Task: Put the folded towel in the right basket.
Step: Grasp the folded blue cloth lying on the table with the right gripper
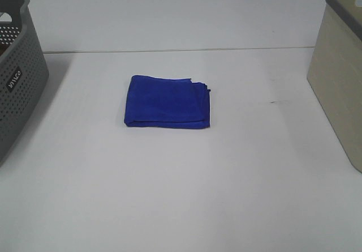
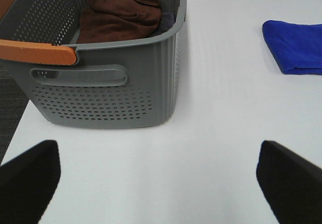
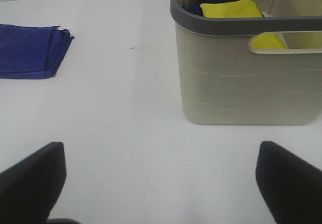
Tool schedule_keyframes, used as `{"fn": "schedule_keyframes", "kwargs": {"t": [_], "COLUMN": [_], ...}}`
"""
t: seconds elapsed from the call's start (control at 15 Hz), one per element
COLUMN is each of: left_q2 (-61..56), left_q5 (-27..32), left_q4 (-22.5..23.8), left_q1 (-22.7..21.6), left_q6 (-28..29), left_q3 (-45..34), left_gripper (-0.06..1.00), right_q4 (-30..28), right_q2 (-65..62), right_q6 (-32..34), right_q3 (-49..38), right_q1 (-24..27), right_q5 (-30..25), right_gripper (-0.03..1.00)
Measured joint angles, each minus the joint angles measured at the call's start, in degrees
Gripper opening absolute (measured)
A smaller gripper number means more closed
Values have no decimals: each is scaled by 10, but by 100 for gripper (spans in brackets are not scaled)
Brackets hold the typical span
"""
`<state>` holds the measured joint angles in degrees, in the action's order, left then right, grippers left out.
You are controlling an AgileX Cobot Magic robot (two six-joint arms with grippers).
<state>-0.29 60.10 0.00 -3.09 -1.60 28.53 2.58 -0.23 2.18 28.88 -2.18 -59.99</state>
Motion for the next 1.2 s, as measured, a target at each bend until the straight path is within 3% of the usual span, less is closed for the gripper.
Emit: {"fn": "schedule_keyframes", "kwargs": {"t": [1.2], "left_q2": [0], "left_q5": [0], "left_q4": [0], "left_q1": [0], "left_q6": [0], "left_q3": [0], "left_gripper": [99], "right_q4": [0], "right_q2": [0], "right_q6": [0], "right_q3": [0], "right_q1": [0], "right_q5": [0], "right_gripper": [97]}}
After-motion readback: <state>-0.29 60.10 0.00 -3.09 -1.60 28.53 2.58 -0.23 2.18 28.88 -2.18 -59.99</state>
